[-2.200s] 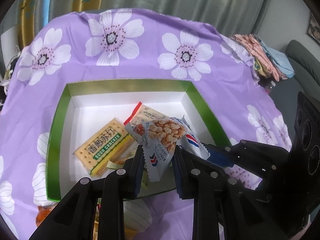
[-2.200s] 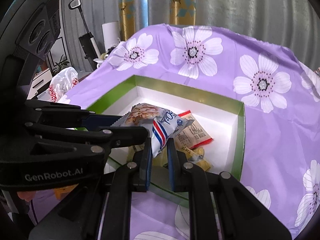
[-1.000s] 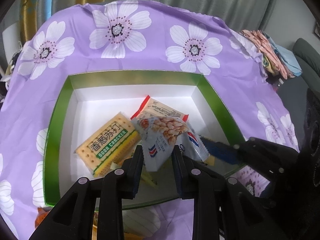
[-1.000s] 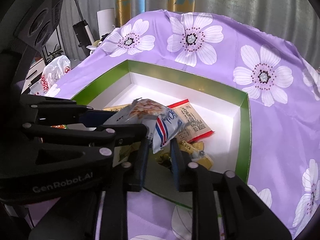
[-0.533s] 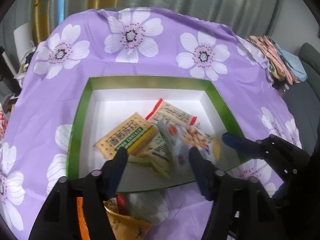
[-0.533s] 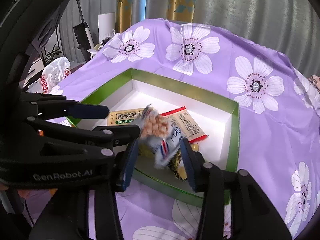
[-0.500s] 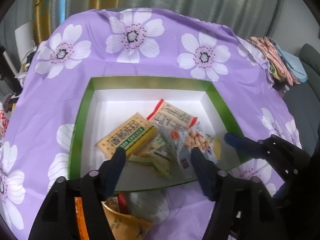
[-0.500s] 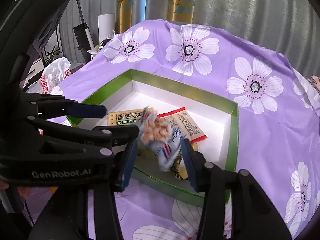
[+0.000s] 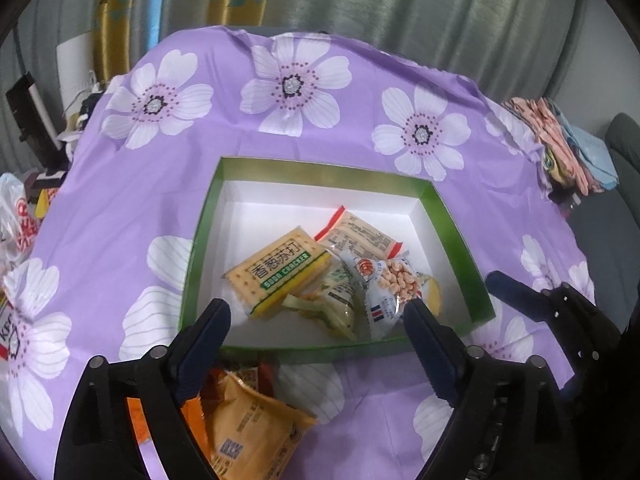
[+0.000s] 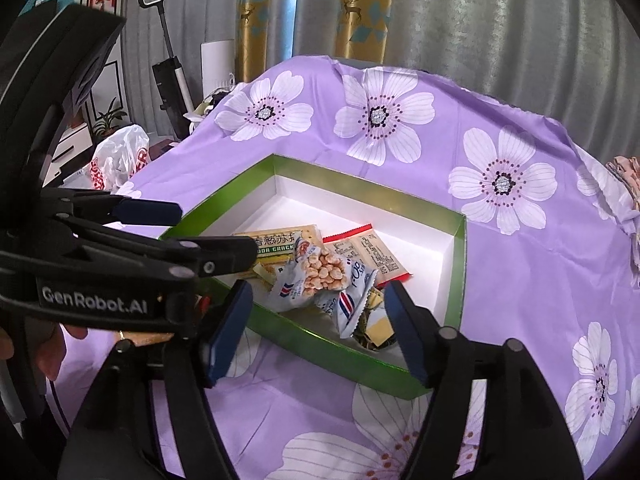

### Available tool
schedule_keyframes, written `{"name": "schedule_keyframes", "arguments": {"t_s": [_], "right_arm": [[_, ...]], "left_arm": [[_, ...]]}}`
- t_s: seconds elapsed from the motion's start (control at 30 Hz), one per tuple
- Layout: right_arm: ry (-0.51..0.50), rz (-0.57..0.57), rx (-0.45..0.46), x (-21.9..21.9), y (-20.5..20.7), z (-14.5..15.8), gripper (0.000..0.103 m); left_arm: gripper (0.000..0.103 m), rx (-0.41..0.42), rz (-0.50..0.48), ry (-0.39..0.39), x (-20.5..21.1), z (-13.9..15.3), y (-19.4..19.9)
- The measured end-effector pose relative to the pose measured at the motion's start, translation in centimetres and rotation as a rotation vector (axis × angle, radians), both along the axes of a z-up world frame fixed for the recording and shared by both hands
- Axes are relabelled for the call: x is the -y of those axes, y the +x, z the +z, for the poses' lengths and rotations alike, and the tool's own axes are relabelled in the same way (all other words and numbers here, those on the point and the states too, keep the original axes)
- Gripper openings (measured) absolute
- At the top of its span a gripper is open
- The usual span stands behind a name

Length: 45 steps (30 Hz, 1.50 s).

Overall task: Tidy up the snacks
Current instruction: 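Withdraw the right gripper from the green box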

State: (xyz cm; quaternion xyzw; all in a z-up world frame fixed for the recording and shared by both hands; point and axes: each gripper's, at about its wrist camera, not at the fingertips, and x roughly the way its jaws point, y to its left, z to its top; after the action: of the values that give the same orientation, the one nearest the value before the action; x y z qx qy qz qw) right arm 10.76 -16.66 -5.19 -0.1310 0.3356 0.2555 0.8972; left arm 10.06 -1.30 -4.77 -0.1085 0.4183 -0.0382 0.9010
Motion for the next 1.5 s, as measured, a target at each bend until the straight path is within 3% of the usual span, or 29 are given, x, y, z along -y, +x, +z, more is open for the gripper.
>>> {"name": "schedule_keyframes", "arguments": {"t_s": [0.2, 0.73, 1.13, 1.5], "right_arm": [[0.016, -0.024, 0.017, 0.6, -1.3, 1.0, 0.083], [0.046, -0.010, 0.018, 0.5, -5.0, 2.4, 0.084], [0.092, 0.052, -0.114, -0.5, -7.1, -1.2, 0.085], [0.121, 0.129, -0.241, -1.8, -6.8, -4.8, 0.084]], "left_arm": [[0.096, 0.014, 0.030, -0.029, -1.2, 0.8, -1.5], [0.096, 0.043, 0.094, -0.083, -3.8, 2.0, -7.0], [0.096, -0.013, 0.187, -0.165, -7.4, -0.8, -10.9], [0.096, -0.080, 0.314, -0.225, -7.9, -4.7, -13.3]]}}
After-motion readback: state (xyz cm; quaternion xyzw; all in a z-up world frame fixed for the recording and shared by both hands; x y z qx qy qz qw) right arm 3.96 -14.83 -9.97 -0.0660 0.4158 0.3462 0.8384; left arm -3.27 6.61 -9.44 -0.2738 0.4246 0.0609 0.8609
